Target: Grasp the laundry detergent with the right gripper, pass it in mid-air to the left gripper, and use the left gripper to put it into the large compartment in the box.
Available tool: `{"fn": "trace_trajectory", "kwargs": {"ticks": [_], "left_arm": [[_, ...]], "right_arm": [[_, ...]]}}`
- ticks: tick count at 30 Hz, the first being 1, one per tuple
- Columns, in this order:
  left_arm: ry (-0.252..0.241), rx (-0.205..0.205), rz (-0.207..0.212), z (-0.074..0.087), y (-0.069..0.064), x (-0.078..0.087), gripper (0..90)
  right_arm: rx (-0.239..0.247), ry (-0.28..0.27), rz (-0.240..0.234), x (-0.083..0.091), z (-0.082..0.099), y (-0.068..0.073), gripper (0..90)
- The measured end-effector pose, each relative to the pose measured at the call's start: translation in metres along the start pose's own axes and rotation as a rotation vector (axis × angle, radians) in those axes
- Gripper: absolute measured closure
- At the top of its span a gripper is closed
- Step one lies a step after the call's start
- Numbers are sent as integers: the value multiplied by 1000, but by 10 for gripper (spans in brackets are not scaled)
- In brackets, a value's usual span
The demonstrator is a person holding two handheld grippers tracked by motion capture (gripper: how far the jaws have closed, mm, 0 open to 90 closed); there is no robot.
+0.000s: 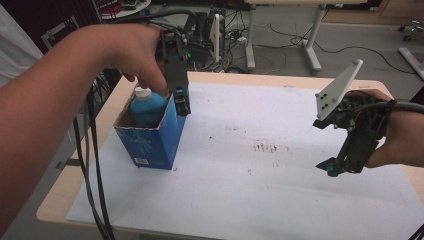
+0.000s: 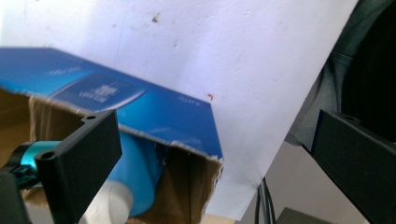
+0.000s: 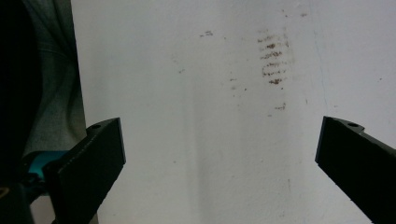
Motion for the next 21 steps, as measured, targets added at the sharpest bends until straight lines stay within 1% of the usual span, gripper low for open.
{"fn": "trace_trajectory", "kwargs": {"ticks": [4,5,7,8,9,10,12,13,14,15,16,18,19,20,21], "left_arm": [[-8,-39,16,-10,-4,-6,17],[-12,-66,13,-15,-5,-10,17],[-10,-80,21,-20,-5,-16,17],[-12,-97,19,-23,-4,-19,16],[-12,-97,19,-23,-4,-19,16],[-1,-109,26,-28,-2,-25,17],[-1,-109,26,-28,-2,-25,16],[3,-115,25,-33,1,-29,16],[-7,-123,20,-38,4,-31,17],[-7,-123,20,-38,4,-31,16],[-20,-138,25,-43,5,-33,17],[-22,-142,23,-44,6,-34,16],[-20,-145,26,-45,6,-35,17],[-19,-161,21,-46,7,-37,17],[-19,-161,21,-46,7,-37,17]], "right_arm": [[1,19,-5,2,3,-1,6],[5,32,-8,4,5,-1,6],[0,40,-7,6,6,-1,6],[0,44,-13,6,7,0,6],[1,46,-13,7,8,0,6],[-3,52,-15,8,9,0,7],[-5,57,-16,8,10,1,7],[-4,65,-19,7,12,1,6],[-5,65,-20,7,12,2,7],[-5,65,-20,7,12,2,7],[-14,79,-23,6,15,3,6],[-10,85,-23,4,17,2,6],[-16,90,-25,4,18,2,7],[-17,94,-27,3,19,2,6],[-14,97,-24,2,20,1,6]]}}
Point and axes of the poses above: each handheld gripper's, and its own axes: x roughly backward along the jaws, z roughly out of its underside, y roughly to its left, the point moved 9 cm from there along -x, roughly forward along the jaws, and after that the axes turned 11 degrees about -z, right-handed, at the moved point
